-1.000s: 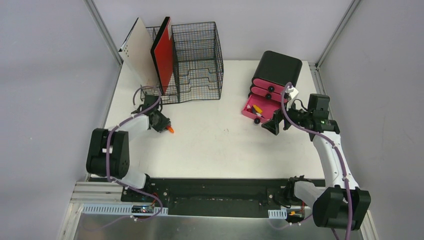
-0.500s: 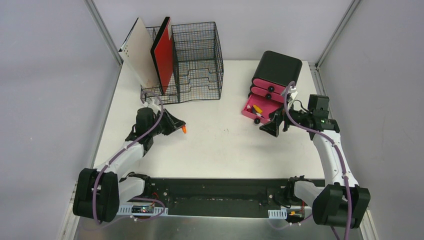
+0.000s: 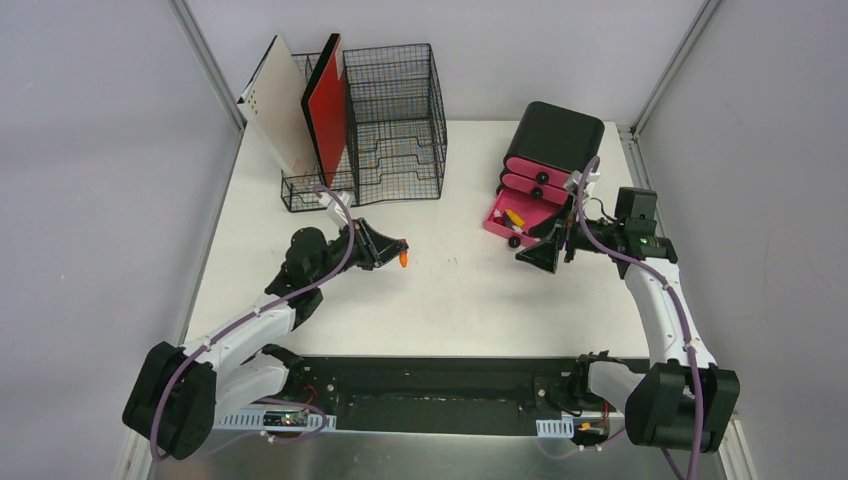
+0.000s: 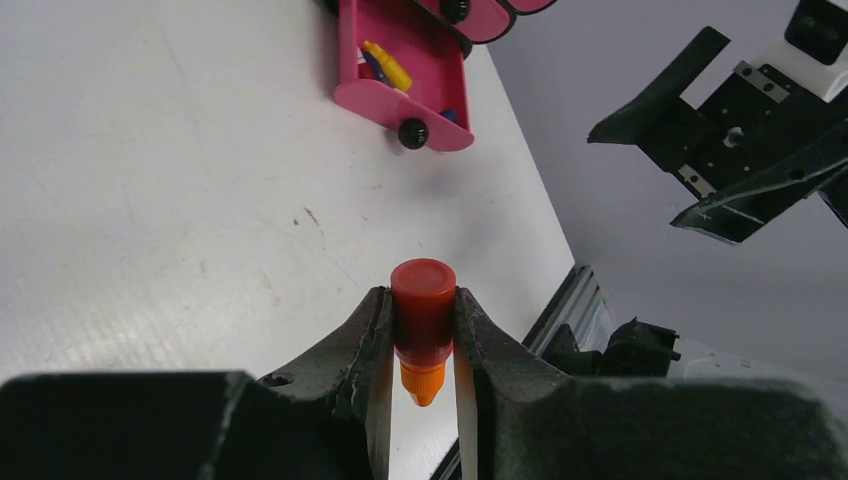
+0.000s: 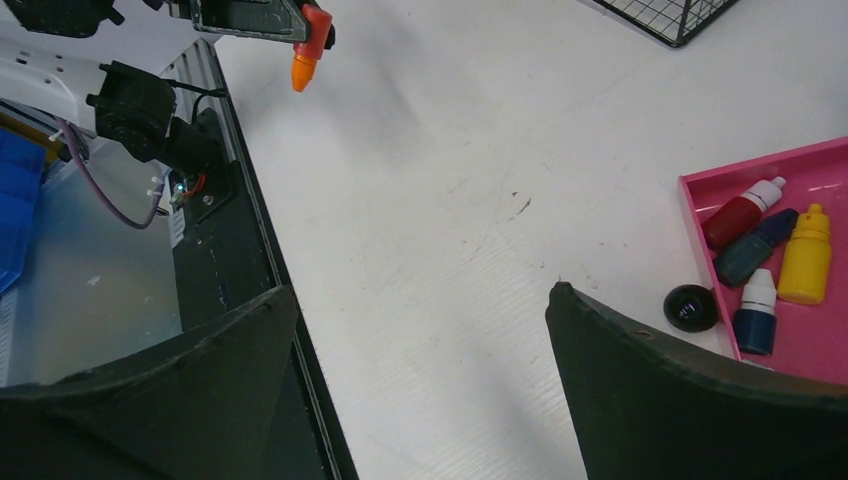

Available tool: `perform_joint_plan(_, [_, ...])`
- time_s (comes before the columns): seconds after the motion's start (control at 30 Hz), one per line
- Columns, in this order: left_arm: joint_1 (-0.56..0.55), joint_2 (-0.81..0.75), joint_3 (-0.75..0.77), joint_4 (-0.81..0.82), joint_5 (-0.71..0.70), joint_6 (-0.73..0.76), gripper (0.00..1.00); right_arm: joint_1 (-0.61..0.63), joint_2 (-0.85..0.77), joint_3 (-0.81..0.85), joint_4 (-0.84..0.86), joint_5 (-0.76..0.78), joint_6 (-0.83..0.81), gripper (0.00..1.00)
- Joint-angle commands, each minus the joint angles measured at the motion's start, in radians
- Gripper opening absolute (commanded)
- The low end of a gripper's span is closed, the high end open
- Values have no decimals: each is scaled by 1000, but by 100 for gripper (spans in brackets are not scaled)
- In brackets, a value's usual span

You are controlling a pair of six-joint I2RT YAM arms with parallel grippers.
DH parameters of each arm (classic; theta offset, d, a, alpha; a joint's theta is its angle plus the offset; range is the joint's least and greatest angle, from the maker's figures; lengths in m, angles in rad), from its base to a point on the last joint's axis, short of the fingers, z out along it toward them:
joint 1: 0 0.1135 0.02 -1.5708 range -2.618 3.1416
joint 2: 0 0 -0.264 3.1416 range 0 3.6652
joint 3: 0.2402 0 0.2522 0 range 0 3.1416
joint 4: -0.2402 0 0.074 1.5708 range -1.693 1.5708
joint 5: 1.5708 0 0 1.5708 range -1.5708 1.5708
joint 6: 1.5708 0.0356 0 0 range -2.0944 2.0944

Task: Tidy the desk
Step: Pick up the stationery from the center of the board.

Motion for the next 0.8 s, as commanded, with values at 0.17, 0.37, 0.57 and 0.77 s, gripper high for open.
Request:
perform_joint_plan(0.17, [-102, 17, 26, 204, -104, 32, 0, -6, -1, -7, 61, -105, 28, 99])
perform_joint_plan(0.37, [-165, 91, 72, 267, -134, 41, 0, -6, -2, -11, 77, -127, 45, 99])
perform_joint_plan(0.57, [-245, 177, 138, 319, -176, 59, 0, -6, -6, -18, 114, -153, 90, 99])
perform_joint_plan(0.77, [-321, 256, 221, 336, -228, 102, 0, -6, -12, -23, 163, -181, 162, 99])
